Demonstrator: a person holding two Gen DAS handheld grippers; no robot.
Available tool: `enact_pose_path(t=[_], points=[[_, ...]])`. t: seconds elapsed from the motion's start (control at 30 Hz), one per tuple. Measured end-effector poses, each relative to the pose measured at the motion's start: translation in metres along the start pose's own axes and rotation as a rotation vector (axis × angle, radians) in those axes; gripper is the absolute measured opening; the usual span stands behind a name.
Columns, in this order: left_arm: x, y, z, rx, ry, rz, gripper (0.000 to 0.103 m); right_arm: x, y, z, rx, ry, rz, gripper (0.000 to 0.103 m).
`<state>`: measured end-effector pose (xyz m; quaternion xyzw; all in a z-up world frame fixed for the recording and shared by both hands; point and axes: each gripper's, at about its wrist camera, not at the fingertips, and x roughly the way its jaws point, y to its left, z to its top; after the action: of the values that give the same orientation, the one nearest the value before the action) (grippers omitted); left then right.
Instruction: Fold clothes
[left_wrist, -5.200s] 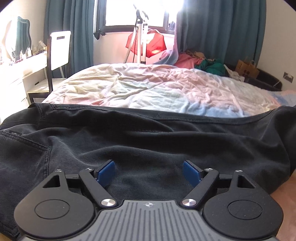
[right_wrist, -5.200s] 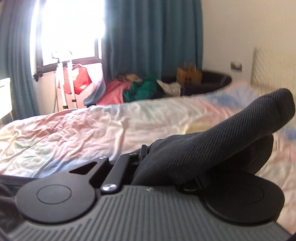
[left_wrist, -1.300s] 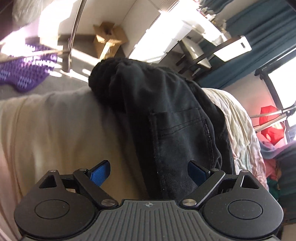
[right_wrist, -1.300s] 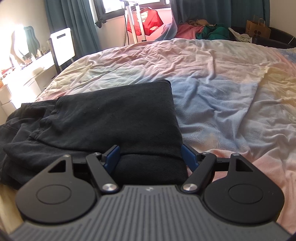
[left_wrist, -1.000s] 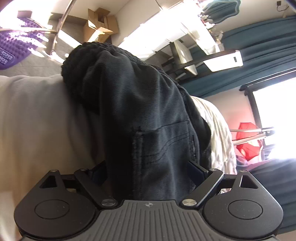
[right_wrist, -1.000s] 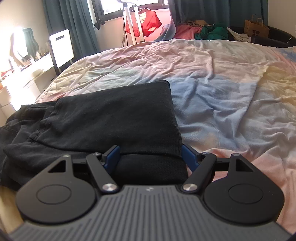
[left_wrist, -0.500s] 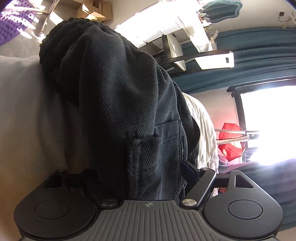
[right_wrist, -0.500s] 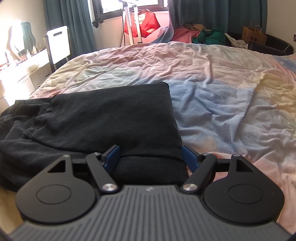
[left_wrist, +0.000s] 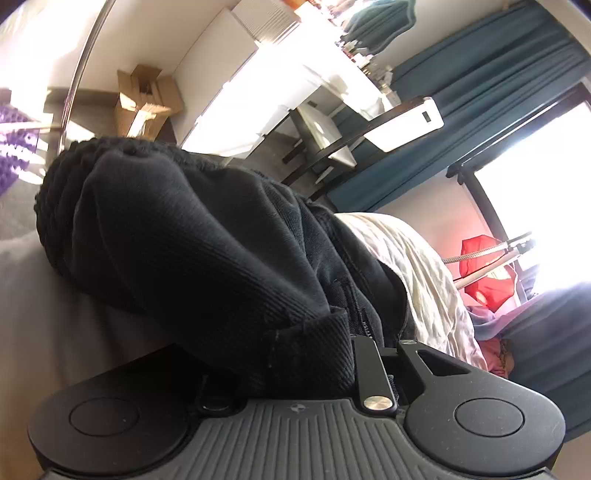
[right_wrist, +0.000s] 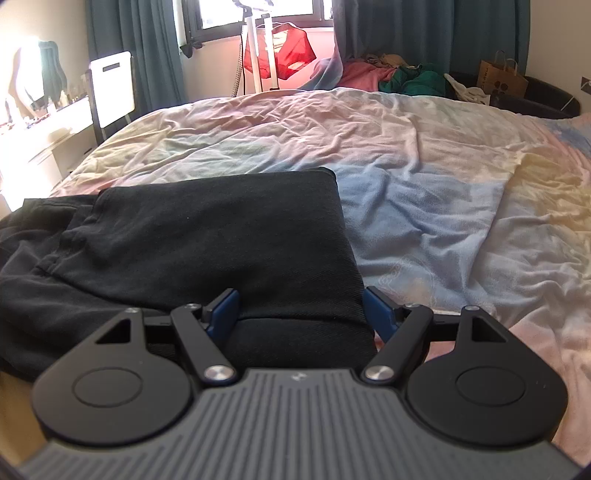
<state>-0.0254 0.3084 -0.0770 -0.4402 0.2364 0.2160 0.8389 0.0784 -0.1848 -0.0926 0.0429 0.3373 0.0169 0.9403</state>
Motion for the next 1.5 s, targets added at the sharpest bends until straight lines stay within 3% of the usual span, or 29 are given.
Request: enact_pose_path(t=[0.27, 0.4, 0.57, 0.67, 0.83, 0.97, 1.03, 1.17, 1.3, 1.4, 1.5], points=[[-0.052, -0.094, -0.036, 0.443, -0.219, 0.078, 0.017, 0.001, -0.008, 0.003, 0.036, 0.015, 0.032, 0.076], [-0.050, -0.172, -0.068, 0.710, -0.362, 0.095, 0.017, -0.005, -0.020, 0.007, 0.108, 0.021, 0.073, 0.075], [-0.041, -0.262, -0.150, 1.002, -0.500, 0.029, 0.017, -0.014, -0.047, 0.012, 0.250, 0.024, 0.117, 0.075], [-0.037, -0.302, -0.210, 1.181, -0.537, -0.035, 0.017, -0.022, -0.062, 0.014, 0.315, 0.002, 0.118, 0.075], [-0.022, -0.320, -0.328, 1.464, -0.481, -0.141, 0.017, -0.027, -0.085, 0.019, 0.398, -0.029, 0.101, 0.075], [0.014, -0.300, -0.395, 1.637, -0.348, -0.144, 0.019, -0.028, -0.101, 0.020, 0.460, -0.052, 0.070, 0.075], [0.027, -0.288, -0.418, 1.720, -0.327, -0.130, 0.022, -0.027, -0.109, 0.019, 0.487, -0.054, 0.068, 0.075], [0.053, -0.284, -0.409, 1.740, -0.325, -0.123, 0.030, -0.023, -0.118, 0.018, 0.529, -0.052, 0.075, 0.075], [0.049, -0.289, -0.406, 1.767, -0.301, -0.137, 0.052, -0.018, -0.125, 0.019, 0.554, -0.041, 0.045, 0.076], [0.042, -0.287, -0.400, 1.780, -0.272, -0.143, 0.067, -0.017, -0.139, 0.014, 0.637, -0.047, 0.108, 0.076], [0.027, -0.279, -0.388, 1.813, -0.222, -0.164, 0.074, -0.019, -0.150, 0.010, 0.705, -0.069, 0.151, 0.077]])
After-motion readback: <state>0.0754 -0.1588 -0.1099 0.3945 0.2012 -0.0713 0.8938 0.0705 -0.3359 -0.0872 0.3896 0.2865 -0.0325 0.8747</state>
